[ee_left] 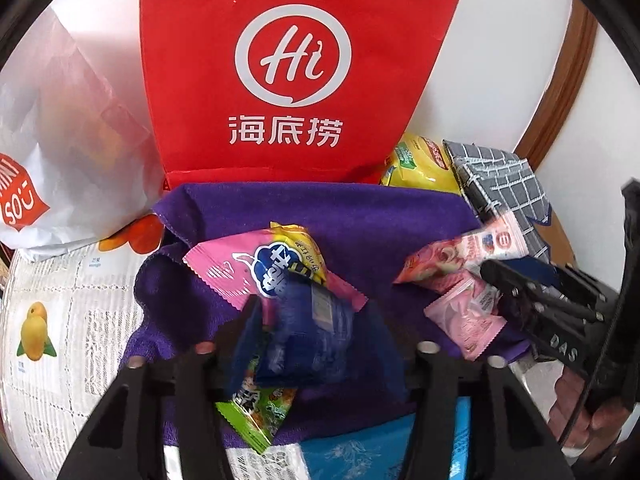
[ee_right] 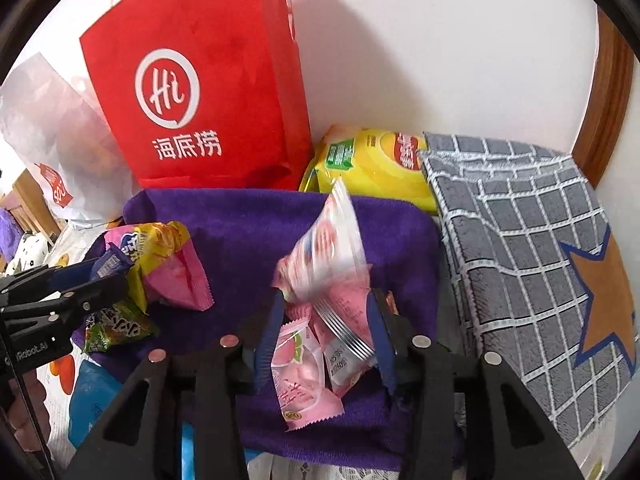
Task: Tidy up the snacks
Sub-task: 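Open both grippers to drop the blue packet and stick candy onto the towel, then grasp the yellow chip bag on the bed cover with the right gripper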
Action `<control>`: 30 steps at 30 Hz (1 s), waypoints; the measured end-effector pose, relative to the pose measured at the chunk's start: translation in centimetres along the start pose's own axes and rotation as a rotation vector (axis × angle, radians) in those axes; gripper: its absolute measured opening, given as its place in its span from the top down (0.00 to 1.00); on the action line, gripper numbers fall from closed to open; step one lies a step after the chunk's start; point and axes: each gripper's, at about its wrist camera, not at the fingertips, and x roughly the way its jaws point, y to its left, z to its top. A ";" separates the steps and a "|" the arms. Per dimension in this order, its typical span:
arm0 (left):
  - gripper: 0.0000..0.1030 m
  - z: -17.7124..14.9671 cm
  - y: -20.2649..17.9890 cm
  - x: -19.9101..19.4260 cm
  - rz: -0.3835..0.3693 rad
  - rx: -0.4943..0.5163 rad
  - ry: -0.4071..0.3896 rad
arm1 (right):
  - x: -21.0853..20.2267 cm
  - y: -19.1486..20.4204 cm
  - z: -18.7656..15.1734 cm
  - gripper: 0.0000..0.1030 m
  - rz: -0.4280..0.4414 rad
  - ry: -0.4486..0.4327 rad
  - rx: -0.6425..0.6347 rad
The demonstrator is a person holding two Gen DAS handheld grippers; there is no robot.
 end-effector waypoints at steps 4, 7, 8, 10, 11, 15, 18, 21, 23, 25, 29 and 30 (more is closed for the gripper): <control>0.34 0.0 -0.6 -1.4 -0.006 0.002 -0.018 | -1.9 -0.3 -0.6 0.51 0.001 -0.016 0.009; 0.33 -0.1 -1.1 -3.0 0.008 0.015 -0.032 | -3.6 -0.5 -1.2 0.49 -0.008 -0.031 0.016; 0.33 -0.2 -1.1 -3.4 0.007 0.015 -0.034 | -4.1 -0.6 -1.4 0.48 -0.009 -0.034 0.018; 0.33 -0.5 -1.3 -4.6 0.028 0.017 -0.038 | -5.3 -0.7 -1.9 0.47 -0.016 -0.040 0.026; 0.33 -0.7 -1.3 -5.1 0.038 0.019 -0.039 | -5.9 -0.8 -2.3 0.46 -0.020 -0.041 0.029; 0.33 -2.1 -1.1 -7.9 0.068 0.019 -0.053 | -8.2 -0.9 -3.9 0.45 -0.033 -0.043 0.041; 0.33 -3.5 -0.7 -9.8 0.091 0.010 -0.062 | -9.9 -0.5 -5.4 0.45 -0.035 -0.041 0.048; 0.33 -5.1 -0.1 -11.3 0.108 -0.006 -0.067 | -11.4 0.3 -7.1 0.45 -0.039 -0.038 0.036; 0.33 -6.1 0.5 -12.1 0.114 -0.018 -0.064 | -12.2 0.8 -8.1 0.45 -0.034 -0.034 0.029; 0.33 -7.0 1.0 -12.9 0.113 -0.029 -0.066 | -12.9 1.4 -9.4 0.45 -0.017 -0.026 0.025; 0.33 -9.2 1.9 -14.2 0.114 -0.047 -0.071 | -13.1 2.5 -11.6 0.45 0.007 0.009 0.031; 0.33 -9.8 2.2 -14.4 0.113 -0.051 -0.068 | -13.0 2.8 -12.2 0.45 0.010 0.017 0.029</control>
